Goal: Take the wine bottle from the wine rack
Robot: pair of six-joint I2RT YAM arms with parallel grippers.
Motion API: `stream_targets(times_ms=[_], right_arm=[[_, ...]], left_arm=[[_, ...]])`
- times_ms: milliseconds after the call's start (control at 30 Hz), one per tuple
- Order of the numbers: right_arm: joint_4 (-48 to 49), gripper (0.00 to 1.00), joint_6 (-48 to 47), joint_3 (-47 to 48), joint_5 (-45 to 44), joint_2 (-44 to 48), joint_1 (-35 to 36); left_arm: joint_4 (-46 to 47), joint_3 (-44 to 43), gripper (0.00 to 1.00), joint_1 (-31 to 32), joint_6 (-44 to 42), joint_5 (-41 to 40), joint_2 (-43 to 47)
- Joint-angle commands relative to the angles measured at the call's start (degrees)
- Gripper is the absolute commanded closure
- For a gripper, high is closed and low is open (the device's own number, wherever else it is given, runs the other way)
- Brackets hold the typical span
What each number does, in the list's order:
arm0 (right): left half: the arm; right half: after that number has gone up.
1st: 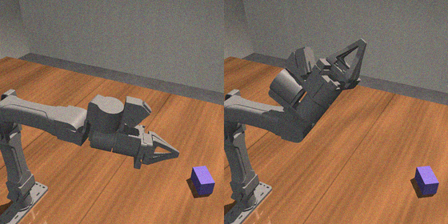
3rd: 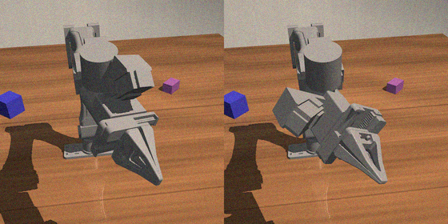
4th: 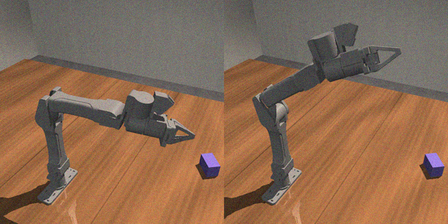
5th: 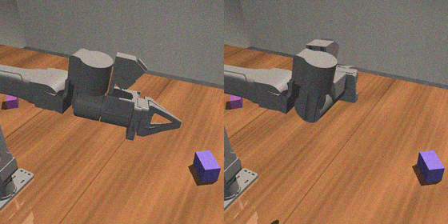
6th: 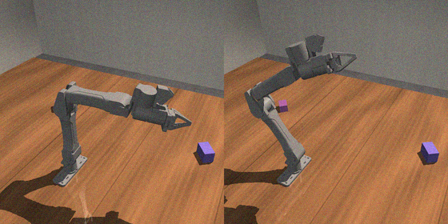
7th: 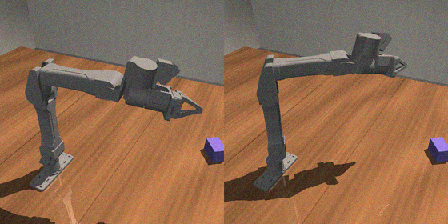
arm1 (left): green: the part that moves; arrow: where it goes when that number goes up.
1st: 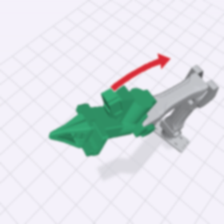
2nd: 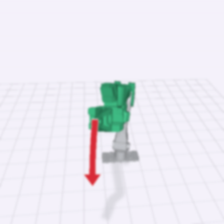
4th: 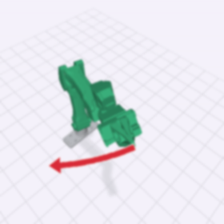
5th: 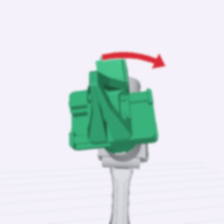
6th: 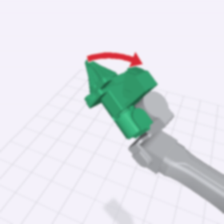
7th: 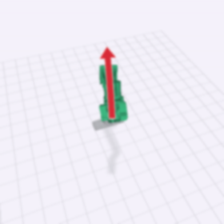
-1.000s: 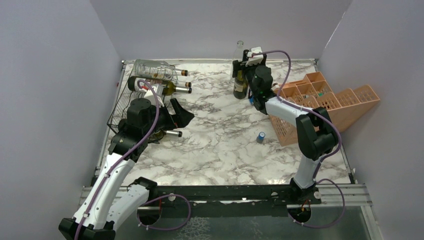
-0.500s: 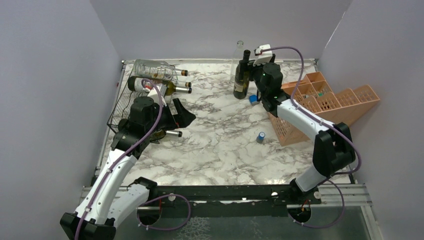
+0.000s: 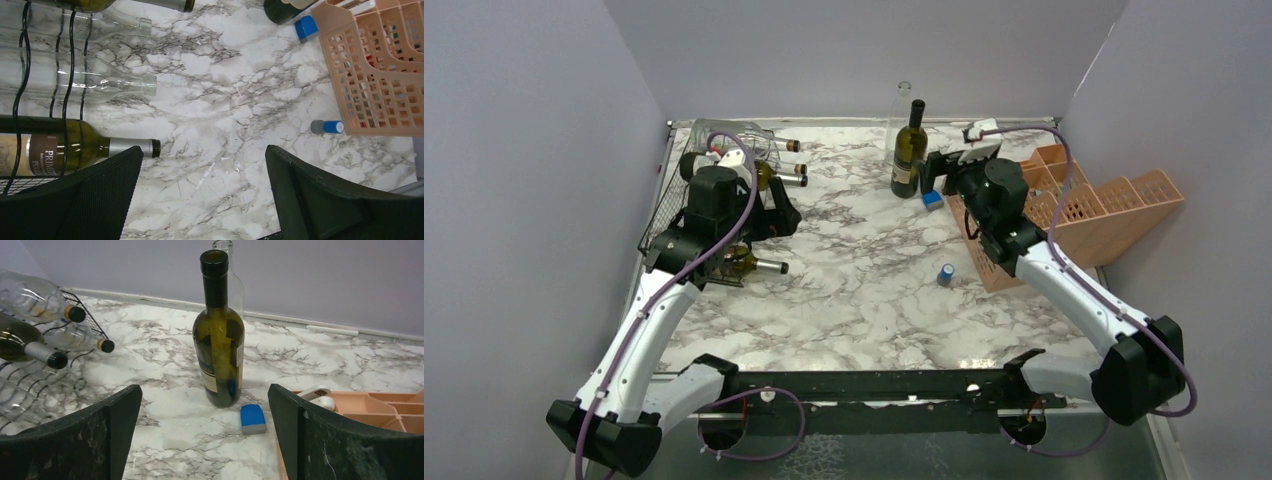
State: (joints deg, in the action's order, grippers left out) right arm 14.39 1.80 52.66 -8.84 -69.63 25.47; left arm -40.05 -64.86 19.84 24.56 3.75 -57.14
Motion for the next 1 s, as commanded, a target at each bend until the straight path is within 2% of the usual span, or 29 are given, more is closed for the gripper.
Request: stream_targets(times_ms=[0, 100, 200, 333, 400, 500, 633, 800, 967], right_arm=[[-0.7, 0.0, 7.15, -3.03, 3.0, 5.16, -0.25], [-3.0, 0.0, 16.22, -3.54, -2.33, 6.08, -0.25], [-5.58, 0.01, 22.53, -3.11, -3.5, 6.13, -0.25], [-8.66, 0.01, 25.22, -0.95, -0.76, 5.48, -0.25], [-7.74, 0.01, 21.29, -1.37, 1.73, 6.31, -0.27], [-6.26, 0.01, 13.5, -3.02, 7.09, 8.48, -0.25], [-1.68, 0.0, 9.74, -6.36, 12.64, 10.27, -0.25], [-2.83, 0.01, 5.31, -6.68, 17.87, 10.53, -0.25], [-3.64, 0.01, 2.95, -6.96, 23.63, 11.23, -0.25]], left_arm=[[-2.34, -3.46, 0.01, -0.24, 0.56, -3.22, -6.41], [-2.05, -5.96, 0.01, -0.57, 2.73, -6.07, -10.08], [-2.07, -8.52, 0.01, -3.69, 6.35, -6.91, -13.7], [0.92, -8.13, 0.01, -11.09, 15.27, 1.24, -16.93], [2.46, -7.63, 0.01, -14.08, 19.33, 3.02, -18.34], [4.87, -7.98, 0.01, -15.79, 22.32, 1.59, -20.1], [5.54, -8.21, 0.01, -16.14, 28.49, -1.92, -23.51], [9.47, -7.39, 0.03, -16.63, 36.35, -3.95, -26.9], [10.65, -11.54, 0.07, -18.46, 37.62, -2.78, -30.56]])
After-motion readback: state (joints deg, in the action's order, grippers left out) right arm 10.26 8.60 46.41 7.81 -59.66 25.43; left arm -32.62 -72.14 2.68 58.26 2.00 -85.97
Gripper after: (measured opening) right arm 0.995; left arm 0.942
